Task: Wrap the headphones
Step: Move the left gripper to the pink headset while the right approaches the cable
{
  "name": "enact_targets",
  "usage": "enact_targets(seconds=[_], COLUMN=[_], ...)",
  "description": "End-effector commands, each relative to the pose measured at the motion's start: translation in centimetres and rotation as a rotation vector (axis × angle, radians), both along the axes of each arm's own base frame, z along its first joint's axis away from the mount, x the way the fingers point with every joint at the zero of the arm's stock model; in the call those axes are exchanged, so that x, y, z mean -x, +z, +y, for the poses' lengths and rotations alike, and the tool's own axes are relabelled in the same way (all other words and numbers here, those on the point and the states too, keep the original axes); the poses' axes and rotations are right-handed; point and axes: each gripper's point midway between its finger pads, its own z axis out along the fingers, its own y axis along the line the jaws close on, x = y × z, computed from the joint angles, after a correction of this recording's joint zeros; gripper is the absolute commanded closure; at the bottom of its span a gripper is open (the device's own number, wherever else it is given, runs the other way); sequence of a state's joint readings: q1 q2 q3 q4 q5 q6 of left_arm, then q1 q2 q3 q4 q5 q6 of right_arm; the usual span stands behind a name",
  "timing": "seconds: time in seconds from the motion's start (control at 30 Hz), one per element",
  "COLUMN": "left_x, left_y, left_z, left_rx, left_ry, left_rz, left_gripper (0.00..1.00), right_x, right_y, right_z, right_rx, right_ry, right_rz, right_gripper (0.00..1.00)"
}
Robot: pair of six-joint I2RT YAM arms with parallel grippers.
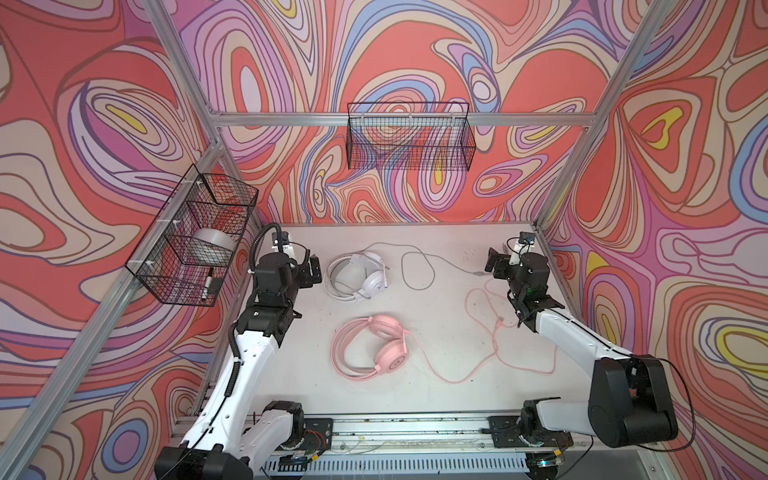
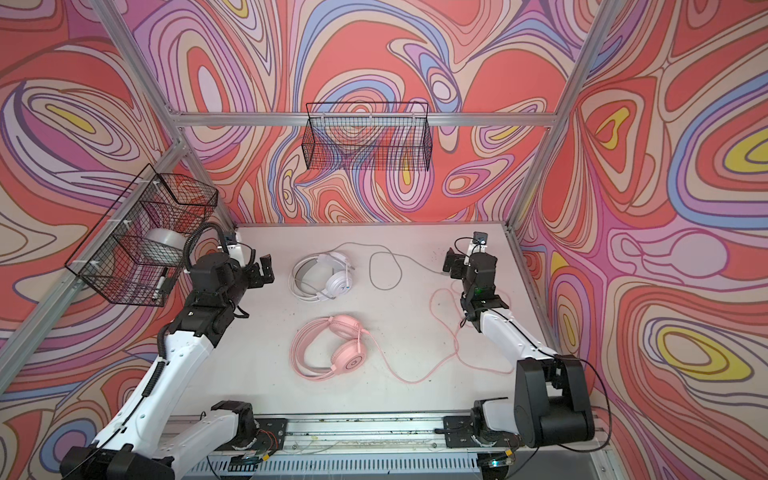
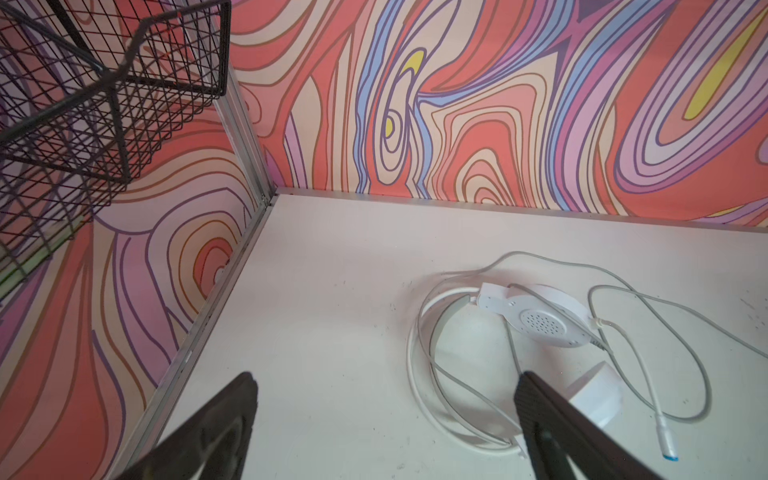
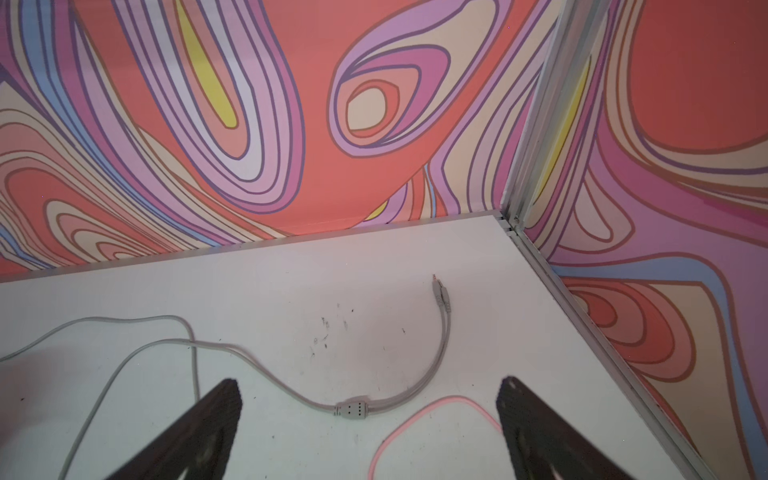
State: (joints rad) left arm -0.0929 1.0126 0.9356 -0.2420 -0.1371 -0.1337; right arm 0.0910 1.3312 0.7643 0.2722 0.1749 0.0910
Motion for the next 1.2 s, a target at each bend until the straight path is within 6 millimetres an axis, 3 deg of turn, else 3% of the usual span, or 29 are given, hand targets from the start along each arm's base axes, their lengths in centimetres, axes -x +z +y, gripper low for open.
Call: enact_targets(seconds=[0.0, 0.23, 0.43, 0.73, 0.9, 1.17], left_x=[3.3, 5.7, 7.9, 11.9, 13.2, 14.9], left_y=[-2.5, -3.2, -5.7, -11.7, -14.9, -18.8], left_z=[0.5, -1.1, -2.9, -6.2, -8.3, -9.9], left_rx=[0.033, 0.105, 0.158, 0.295, 0.33, 0.26], left_ry=[0.065, 0.061, 0.042, 0.068, 0.047, 0.021], left_rz=[0.203, 0.325, 0.549, 0.882, 0.99, 1.108], left_gripper=[0.0, 0.0, 0.0, 0.0, 0.0, 0.02], right_x=[1.3, 1.8, 2.1, 3.1, 3.7, 5.5], right_y=[-2.1, -0.5, -0.7, -1.8, -2.9, -4.8], right_z=[1.9, 6.4, 9.3, 11.3, 11.8, 14.0], right_rx=[-0.004, -0.006, -0.028, -0.047, -0.081, -0.142], right_ry=[0.054, 0.195, 0.303, 0.337, 0.336, 0.399], right_rz=[0.166, 0.209, 0.275, 0.312, 0.337, 0.421], right_gripper=[0.02, 0.02, 0.01, 0.02, 0.02, 0.02])
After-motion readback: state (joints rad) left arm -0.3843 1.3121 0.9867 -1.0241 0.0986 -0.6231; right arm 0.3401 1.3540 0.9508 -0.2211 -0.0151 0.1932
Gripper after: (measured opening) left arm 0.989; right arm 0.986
